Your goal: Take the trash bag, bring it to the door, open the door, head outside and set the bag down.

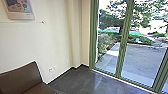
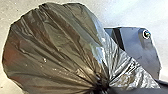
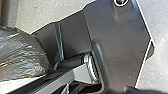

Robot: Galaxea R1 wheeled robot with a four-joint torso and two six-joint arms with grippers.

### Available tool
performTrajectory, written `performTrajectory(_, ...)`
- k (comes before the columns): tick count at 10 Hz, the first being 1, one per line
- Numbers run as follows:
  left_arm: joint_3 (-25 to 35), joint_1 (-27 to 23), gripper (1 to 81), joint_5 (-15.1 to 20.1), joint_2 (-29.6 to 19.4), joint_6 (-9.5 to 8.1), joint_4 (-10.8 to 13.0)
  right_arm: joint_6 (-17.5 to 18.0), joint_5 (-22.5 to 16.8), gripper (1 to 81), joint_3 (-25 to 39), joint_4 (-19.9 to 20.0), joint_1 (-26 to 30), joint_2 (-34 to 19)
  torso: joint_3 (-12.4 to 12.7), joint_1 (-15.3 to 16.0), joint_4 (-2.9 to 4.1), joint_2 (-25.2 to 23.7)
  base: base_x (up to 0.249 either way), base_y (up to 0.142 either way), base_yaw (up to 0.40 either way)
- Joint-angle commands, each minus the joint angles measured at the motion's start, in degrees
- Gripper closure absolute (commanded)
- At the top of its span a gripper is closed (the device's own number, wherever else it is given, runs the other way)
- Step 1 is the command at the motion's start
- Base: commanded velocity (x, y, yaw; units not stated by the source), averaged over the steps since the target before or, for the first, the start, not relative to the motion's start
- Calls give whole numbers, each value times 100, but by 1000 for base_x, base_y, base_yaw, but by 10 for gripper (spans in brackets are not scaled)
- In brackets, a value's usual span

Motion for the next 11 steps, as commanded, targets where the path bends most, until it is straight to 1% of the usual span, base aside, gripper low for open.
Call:
performTrajectory(1,-11,-360,811,313,-20,38,-18,-13,-342,10,9,-32,301,49,0,0,0,0,0,0,-247)
performTrajectory(11,-11,-352,811,313,-11,38,-9,-22,-350,10,-18,-41,301,93,0,0,0,0,0,0,-249)
